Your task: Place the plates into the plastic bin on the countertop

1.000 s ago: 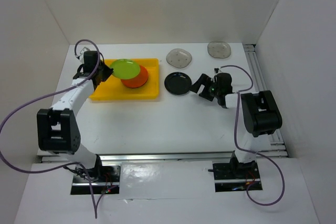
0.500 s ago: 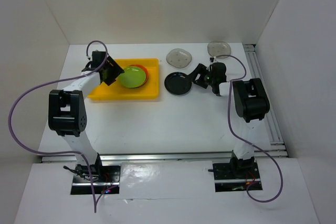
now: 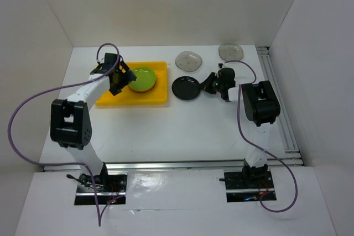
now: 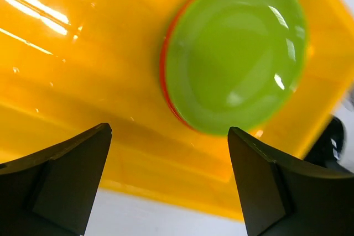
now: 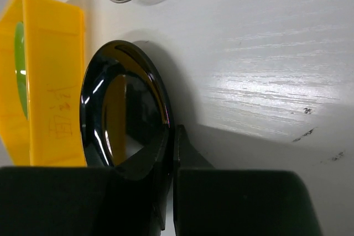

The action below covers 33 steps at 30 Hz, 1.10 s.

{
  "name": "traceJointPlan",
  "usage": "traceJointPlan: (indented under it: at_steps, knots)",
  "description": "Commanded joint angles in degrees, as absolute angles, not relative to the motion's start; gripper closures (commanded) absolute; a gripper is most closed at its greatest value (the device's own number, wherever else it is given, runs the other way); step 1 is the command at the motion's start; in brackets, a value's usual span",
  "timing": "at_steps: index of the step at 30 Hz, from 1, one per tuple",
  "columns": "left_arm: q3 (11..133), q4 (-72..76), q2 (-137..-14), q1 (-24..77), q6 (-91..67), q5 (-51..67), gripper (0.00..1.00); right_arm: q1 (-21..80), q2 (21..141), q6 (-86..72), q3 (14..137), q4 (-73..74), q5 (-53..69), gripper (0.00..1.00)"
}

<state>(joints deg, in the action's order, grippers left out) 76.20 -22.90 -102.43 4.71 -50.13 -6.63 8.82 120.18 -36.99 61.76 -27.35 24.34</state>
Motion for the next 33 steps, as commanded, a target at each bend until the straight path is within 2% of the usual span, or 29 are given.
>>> traceJointPlan:
  at_steps: [1, 6, 11, 16, 20, 22, 24, 28, 33]
  knots:
    - [72.8, -25.1, -89.7, 7.7, -51.9, -10.6, 0.0, 9.6, 121.0, -35.0, 59.3, -19.6, 22.2, 0.96]
    - [67.1, -23.2, -79.4, 13.0, -51.3, -9.1, 0.0, 8.4, 117.0, -35.0, 55.5, -20.1, 22.2, 1.0]
    - [63.8, -14.5, -76.0, 24.3, -48.2, -2.0, 0.0, 7.8, 102.2, -34.9, 48.5, -18.4, 18.4, 1.0]
    - [68.5, -11.3, -83.9, 33.5, -45.4, 0.5, 0.0, 7.8, 84.0, -30.9, 43.6, -9.7, 15.9, 1.0]
    - [72.9, -11.9, -90.1, 36.0, -45.4, 3.3, 0.02, 6.0, 73.1, -28.7, 43.0, -5.4, 22.3, 1.0]
    - [73.5, -11.3, -91.7, 36.8, -45.4, 3.3, 0.02, 4.5, 71.9, -28.7, 43.0, -5.4, 25.9, 1.0]
    - [73.5, -10.6, -92.5, 37.5, -46.1, 4.0, 0.06, 3.7, 71.3, -30.1, 42.5, -5.9, 30.3, 1.0]
    - [72.9, -8.7, -93.0, 38.1, -47.2, 4.0, 0.26, 2.5, 71.3, -32.2, 41.3, -9.0, 35.8, 1.0]
    - [73.5, -7.6, -93.0, 37.4, -47.7, 4.6, 0.24, 2.5, 71.3, -32.7, 39.6, -9.5, 34.2, 1.0]
